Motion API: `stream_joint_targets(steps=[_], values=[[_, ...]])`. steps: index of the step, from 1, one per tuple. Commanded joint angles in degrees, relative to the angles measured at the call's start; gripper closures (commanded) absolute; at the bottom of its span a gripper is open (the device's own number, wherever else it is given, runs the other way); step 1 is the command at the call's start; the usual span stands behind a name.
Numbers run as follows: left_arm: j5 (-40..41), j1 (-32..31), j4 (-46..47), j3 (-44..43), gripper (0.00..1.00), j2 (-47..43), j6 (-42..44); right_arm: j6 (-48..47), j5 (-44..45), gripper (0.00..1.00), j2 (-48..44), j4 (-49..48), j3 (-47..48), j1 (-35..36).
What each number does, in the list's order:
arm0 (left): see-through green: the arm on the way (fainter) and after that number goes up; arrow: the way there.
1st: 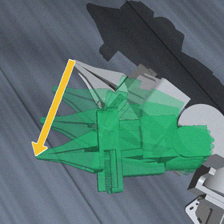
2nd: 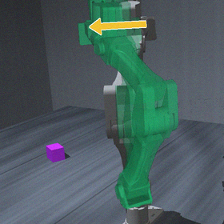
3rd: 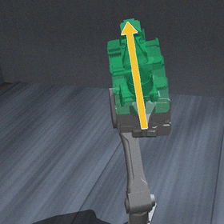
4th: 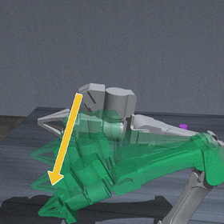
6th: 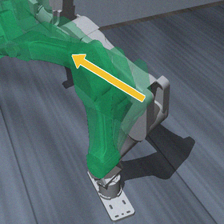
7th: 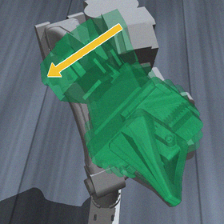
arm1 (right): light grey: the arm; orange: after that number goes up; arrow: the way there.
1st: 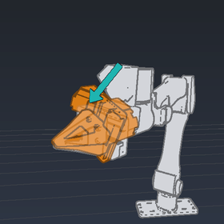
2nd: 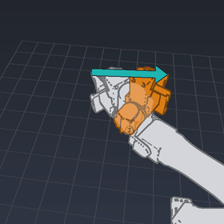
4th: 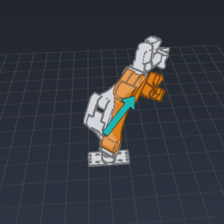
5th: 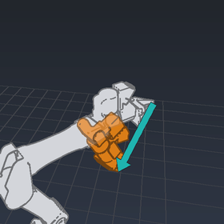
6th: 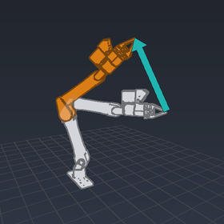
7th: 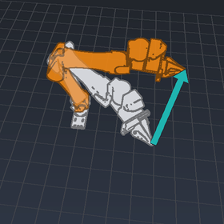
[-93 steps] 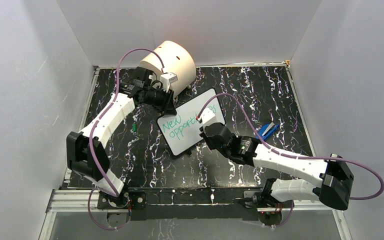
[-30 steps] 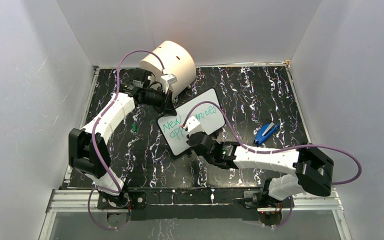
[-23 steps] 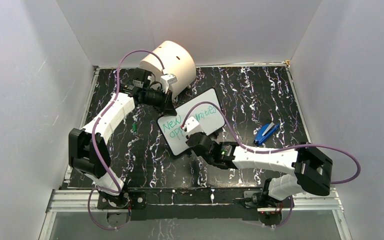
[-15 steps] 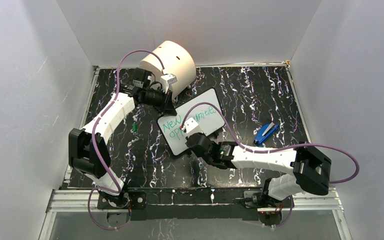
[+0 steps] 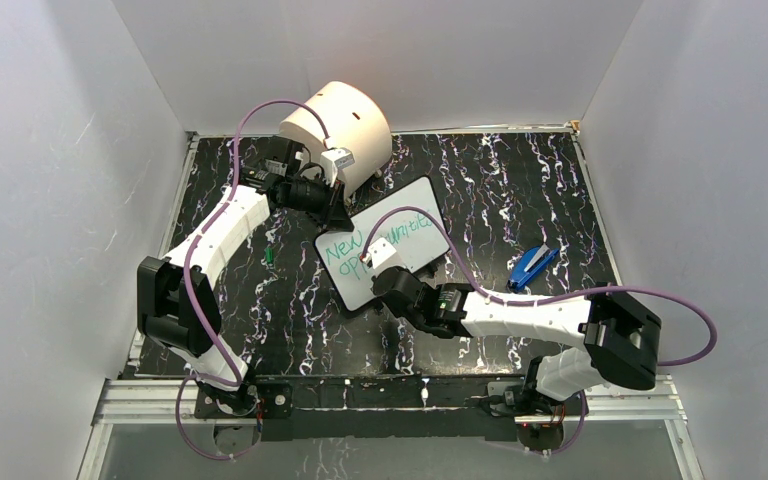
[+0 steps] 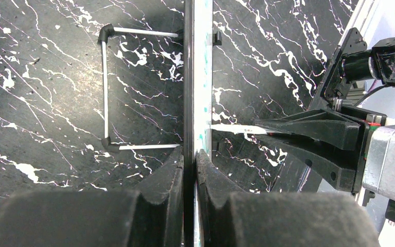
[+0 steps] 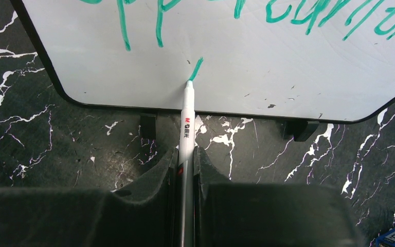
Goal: Write a sentence on the whiteboard
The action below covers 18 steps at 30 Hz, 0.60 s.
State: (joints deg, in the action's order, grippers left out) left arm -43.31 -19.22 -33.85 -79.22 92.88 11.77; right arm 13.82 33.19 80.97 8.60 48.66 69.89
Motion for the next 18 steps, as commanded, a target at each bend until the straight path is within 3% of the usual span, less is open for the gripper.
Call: stream_joint_targets(steps=[1,18], values=[[1.5,-0.8,-2.9,1.5,1.0,-0.9,2.1,0.7,-0.1,1.0,1.1,-2.3,1.7,0.1],[1.1,-0.8,-3.0,1.6,1.0,-0.7,2.1,-1.1,5.1,1.0,-2.3,-6.8,0.6,0.0]])
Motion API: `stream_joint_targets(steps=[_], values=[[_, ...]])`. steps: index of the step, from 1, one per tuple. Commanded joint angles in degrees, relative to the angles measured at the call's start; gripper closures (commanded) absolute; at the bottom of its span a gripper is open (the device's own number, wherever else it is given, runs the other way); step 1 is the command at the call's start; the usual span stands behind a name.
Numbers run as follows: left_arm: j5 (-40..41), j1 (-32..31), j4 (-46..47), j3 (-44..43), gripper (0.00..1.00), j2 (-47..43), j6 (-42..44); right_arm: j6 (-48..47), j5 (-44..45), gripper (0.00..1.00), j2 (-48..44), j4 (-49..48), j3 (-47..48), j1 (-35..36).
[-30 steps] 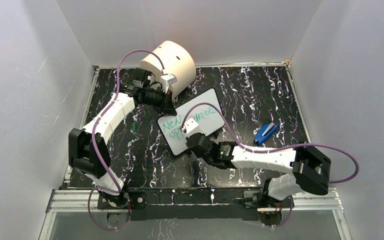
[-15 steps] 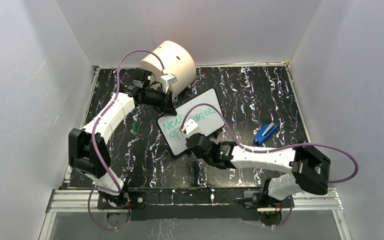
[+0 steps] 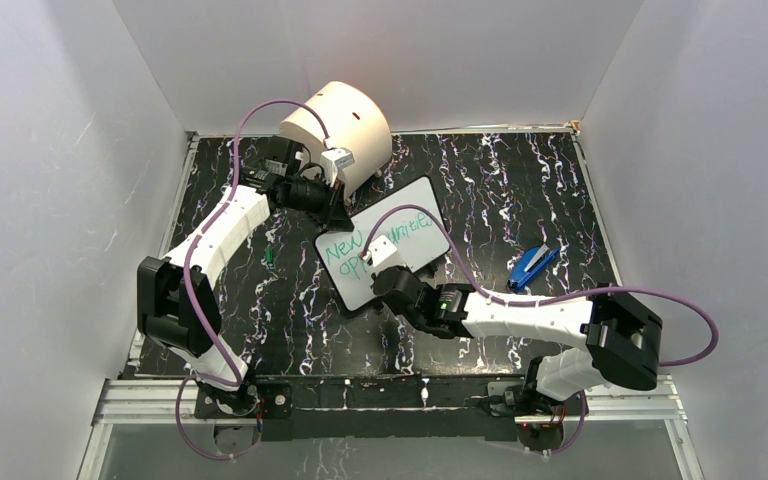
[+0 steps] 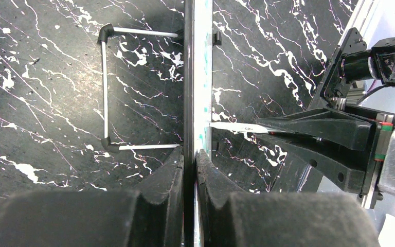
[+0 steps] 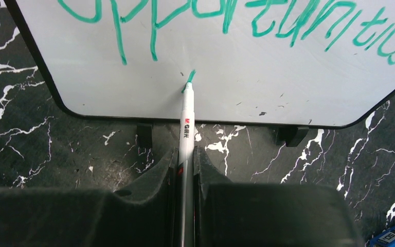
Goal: Write a sentence on the whiteboard
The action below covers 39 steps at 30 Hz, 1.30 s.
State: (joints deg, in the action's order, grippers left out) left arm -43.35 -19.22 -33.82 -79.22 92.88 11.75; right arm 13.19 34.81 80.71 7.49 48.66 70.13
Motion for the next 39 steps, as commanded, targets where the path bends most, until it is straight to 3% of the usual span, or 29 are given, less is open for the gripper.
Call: stream_joint_targets(steps=[1,15,39], values=[[1.2,-0.8,-3.1,1.5,1.0,-0.6,2.1,-0.5,3.6,1.0,-2.1,-5.7,0.7,-0.3],[1.3,-0.8,-3.2,1.4,1.0,-0.6,2.1,0.3,4.7,1.0,-1.5,-3.9,0.7,-1.5],[1.8,-0.8,-3.2,1.2,1.0,-0.6,2.1,1.2,-0.6,1.0,-0.4,0.4,0.8,-1.8]])
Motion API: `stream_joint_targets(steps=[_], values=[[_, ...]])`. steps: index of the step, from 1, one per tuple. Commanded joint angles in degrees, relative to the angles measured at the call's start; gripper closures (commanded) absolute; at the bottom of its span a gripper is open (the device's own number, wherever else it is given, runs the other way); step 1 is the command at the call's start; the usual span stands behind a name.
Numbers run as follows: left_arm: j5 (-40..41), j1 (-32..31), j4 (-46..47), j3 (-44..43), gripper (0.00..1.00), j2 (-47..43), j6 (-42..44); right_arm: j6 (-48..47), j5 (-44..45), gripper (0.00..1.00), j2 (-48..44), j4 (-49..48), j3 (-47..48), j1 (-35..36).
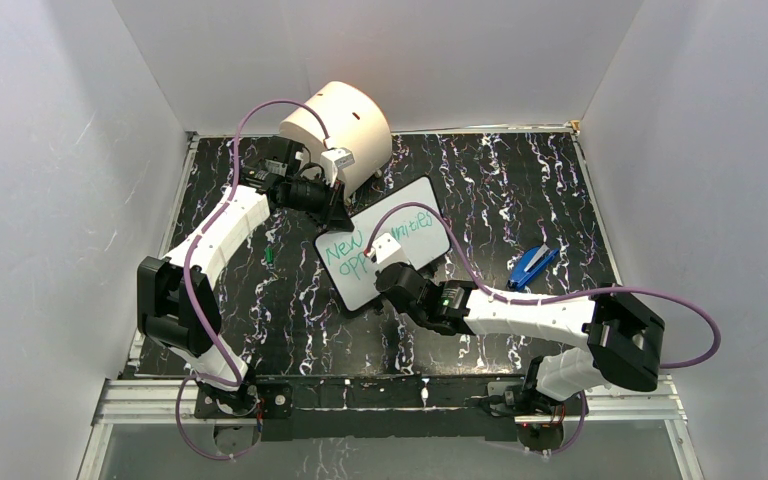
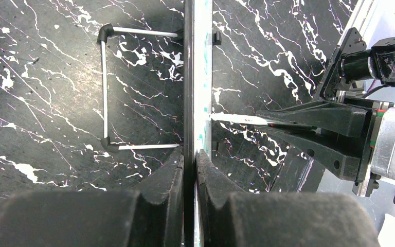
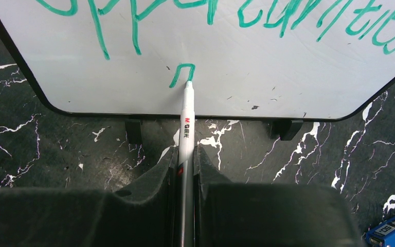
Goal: Write a sentence on the whiteboard
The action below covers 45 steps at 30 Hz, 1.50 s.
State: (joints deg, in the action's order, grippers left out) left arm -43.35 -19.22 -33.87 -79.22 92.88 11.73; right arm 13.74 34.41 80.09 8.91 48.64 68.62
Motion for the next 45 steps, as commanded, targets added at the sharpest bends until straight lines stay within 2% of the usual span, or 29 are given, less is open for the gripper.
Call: stream_joint_targets(steps=[1,17,23,45], values=[[1.7,-0.9,-3.2,1.2,1.0,-0.6,2.1,0.7,-0.3,1.0,0.2,-1.1,0.7,-0.3],[2.1,-0.8,-3.3,1.1,1.0,-0.3,1.9,0.2,1.8,1.0,-2.5,0.3,0.9,-0.3],[2.3,-0.8,-3.2,1.0,1.0,-0.2,1.8,-0.3,3.3,1.0,-5.1,-2.4,-0.3,-0.5],[2.3,-0.8,-3.3,0.8,1.0,0.1,1.8,-0.2,0.1,1.0,-2.6,-2.2,0.3,-2.2]])
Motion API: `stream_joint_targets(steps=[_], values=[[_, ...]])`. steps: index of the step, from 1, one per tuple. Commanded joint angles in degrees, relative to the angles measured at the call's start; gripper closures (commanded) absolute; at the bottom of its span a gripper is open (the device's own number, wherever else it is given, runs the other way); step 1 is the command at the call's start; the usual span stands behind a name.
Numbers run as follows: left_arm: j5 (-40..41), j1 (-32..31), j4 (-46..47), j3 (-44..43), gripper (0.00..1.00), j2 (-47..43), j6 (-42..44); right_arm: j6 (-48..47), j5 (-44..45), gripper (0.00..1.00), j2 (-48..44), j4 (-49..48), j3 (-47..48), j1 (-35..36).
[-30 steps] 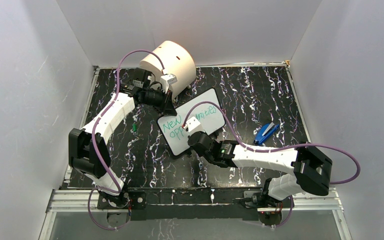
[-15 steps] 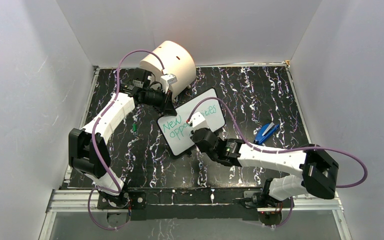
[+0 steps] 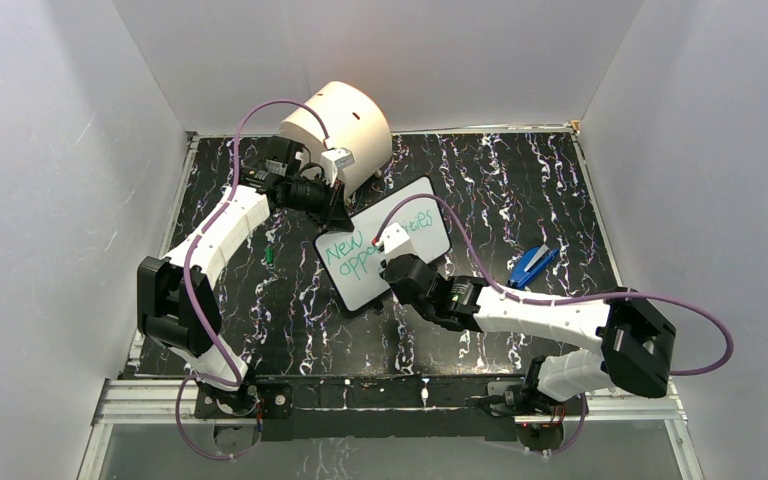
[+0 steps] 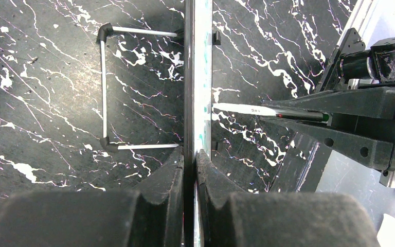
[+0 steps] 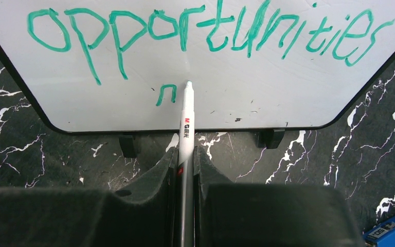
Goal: Write a sentence on the whiteboard
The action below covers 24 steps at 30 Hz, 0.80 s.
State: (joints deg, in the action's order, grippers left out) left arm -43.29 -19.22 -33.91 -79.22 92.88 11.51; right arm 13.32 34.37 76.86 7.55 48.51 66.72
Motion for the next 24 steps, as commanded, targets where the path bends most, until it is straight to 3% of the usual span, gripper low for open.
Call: stream_joint_targets(steps=[1,24], values=[[2.3,-0.8,-3.4,0.9,1.0,0.0,2.0,0.4,0.2,1.0,0.7,-0.8,0.5,-0.2],[1.7,-0.9,-3.5,0.7,1.0,0.3,2.0,-0.2,-3.6,1.0,2.8,-0.7,0.3,-0.5]])
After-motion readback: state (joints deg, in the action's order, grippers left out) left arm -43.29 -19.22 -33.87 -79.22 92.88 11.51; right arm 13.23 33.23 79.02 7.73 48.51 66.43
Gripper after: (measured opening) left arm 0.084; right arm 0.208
